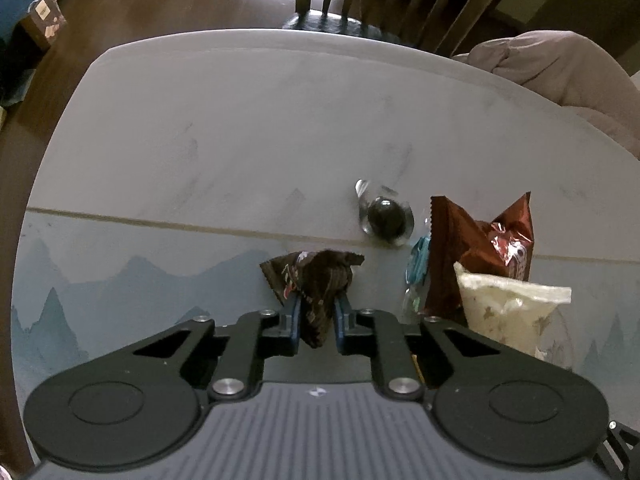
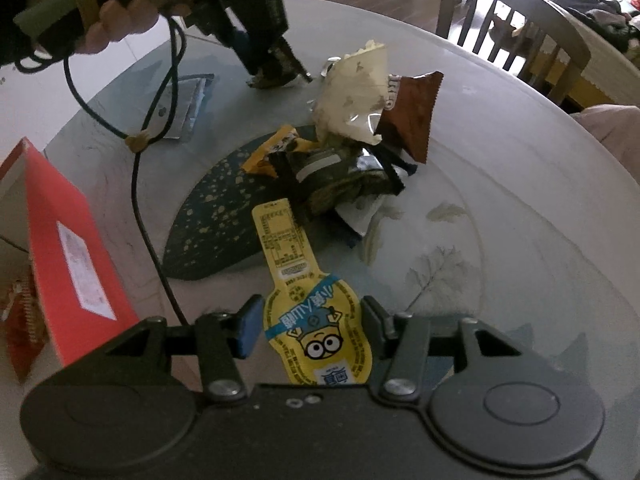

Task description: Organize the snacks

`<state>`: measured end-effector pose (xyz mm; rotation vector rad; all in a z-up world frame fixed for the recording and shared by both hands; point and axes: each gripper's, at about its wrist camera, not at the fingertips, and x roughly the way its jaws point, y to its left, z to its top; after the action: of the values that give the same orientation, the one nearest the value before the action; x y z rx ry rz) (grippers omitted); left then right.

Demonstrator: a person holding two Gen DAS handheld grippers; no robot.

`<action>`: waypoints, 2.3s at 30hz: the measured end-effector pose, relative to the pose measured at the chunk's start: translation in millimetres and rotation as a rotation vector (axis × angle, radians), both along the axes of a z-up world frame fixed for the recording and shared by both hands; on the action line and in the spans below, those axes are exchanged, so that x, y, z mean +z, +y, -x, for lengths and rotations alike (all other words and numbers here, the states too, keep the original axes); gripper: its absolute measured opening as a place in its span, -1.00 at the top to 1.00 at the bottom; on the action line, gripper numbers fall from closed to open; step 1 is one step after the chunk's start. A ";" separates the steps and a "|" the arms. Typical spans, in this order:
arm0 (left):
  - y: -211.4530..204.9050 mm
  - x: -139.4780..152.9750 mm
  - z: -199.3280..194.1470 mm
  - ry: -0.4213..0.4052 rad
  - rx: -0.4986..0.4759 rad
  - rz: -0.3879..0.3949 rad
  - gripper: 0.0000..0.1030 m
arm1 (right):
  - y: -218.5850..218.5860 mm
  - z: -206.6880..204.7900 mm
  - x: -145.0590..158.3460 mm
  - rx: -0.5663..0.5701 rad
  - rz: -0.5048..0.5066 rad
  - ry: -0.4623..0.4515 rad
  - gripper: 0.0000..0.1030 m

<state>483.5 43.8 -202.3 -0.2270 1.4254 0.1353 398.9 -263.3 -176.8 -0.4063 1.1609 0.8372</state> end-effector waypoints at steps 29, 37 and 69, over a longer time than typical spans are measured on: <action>-11.1 149.2 94.6 -0.195 -0.101 0.050 0.79 | -32.3 76.1 129.2 -0.221 -0.101 -0.146 0.00; -22.0 190.3 161.6 -0.243 -0.200 0.058 0.79 | -20.4 123.8 158.0 -0.235 -0.105 -0.169 0.00; -41.2 100.6 159.5 -0.035 -0.278 0.057 -0.42 | -36.7 122.5 123.5 -0.273 -0.151 -0.052 0.00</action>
<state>324.0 2.6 -101.7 -0.0761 1.4126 -0.1370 276.4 -300.0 -53.3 -0.1401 1.0687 0.6663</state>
